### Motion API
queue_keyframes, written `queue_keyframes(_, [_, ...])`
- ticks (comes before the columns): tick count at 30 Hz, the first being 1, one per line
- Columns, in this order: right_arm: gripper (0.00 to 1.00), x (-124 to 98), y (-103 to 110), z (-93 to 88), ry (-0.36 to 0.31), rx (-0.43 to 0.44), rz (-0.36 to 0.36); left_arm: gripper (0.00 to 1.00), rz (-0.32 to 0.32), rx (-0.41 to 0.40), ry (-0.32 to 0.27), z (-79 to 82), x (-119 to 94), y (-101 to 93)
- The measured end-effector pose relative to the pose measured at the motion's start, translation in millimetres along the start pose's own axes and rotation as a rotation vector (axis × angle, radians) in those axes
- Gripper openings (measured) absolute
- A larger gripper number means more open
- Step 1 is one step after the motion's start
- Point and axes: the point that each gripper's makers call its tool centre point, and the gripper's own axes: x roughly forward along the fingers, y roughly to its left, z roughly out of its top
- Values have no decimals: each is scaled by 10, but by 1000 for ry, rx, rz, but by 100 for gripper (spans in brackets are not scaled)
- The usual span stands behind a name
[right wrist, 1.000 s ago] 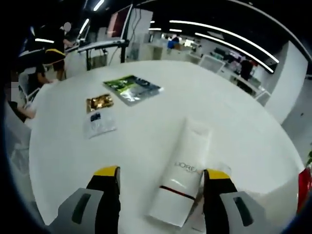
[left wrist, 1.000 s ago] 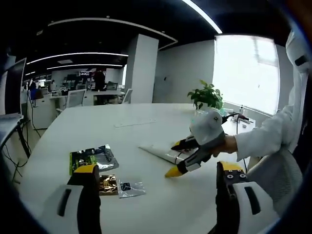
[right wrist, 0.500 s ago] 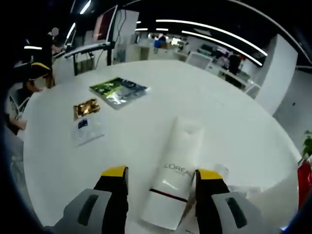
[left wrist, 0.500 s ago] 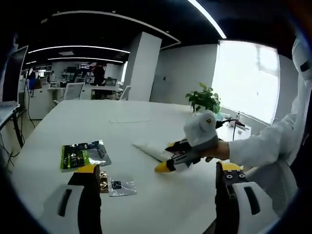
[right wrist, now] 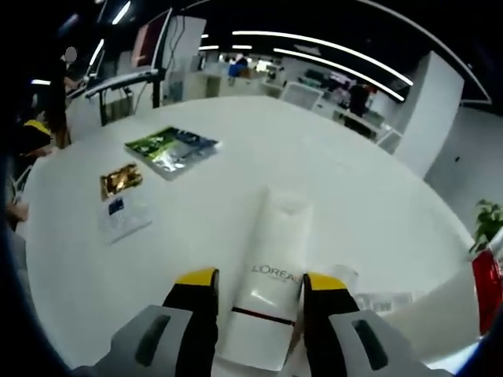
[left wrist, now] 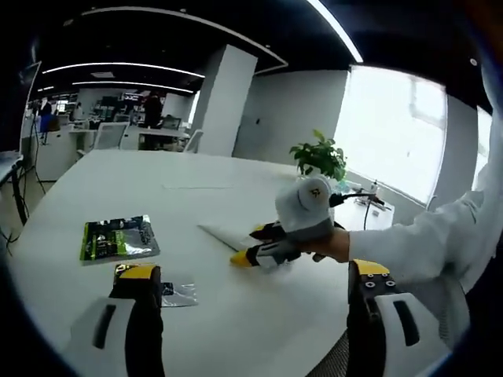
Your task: Arrange the skincare products in the storage area until every visible bottle or jar stands upright without overlapping.
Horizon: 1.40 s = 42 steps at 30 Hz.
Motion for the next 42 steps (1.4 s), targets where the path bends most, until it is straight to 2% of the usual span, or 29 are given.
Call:
queue_keyframes(5, [30,52,-41,9,6,-15,3,94,-35,-22,-18,93,-59,-70])
queue_keyframes(7, [29,47,-29,0,10,-11,4,94,-76,-70,-18,133,-69,-93])
queue_keyframes(10, [25,41,-7,-31,14,-2,7,93,-89,-35,-2,170,-61,-39])
queue_keyframes(11, [25,50,15,-4,-8,-40,27,93,-94,-18,14,161,-55,-31])
queue_keyframes(13, [25,16,16,-37,7,-11,17,94,-102,-4,19,183,-11,-27])
queue_keyframes(15, [24,4,17,-47,7,-7,21,92,-152,-28,28,199,35,-85])
queue_keyframes(19, [24,-11,45,-65,24,-9,41,90,-168,-47,38,256,172,-42])
queue_keyframes(22, [24,-21,57,-86,35,-10,52,88,-214,-93,60,258,273,-51])
queue_keyframes(27, [24,-80,94,-131,36,35,91,86,-195,-114,106,152,518,124])
queue_keyframes(29, [24,-101,129,-148,33,103,114,84,-189,-147,133,88,606,180])
queue_keyframes(30, [24,-111,135,-158,33,110,119,83,-194,-160,138,75,637,189])
queue_keyframes(33, [24,-160,159,-179,36,127,135,78,-224,-272,152,35,771,186])
queue_keyframes(35, [24,-167,172,-182,36,149,149,74,-192,-331,149,13,879,283])
queue_keyframes(39, [23,-225,226,-204,39,297,203,68,-166,-388,164,-52,1057,400])
queue_keyframes(42, [23,-244,214,-219,37,333,219,67,-150,-461,166,-87,1181,450])
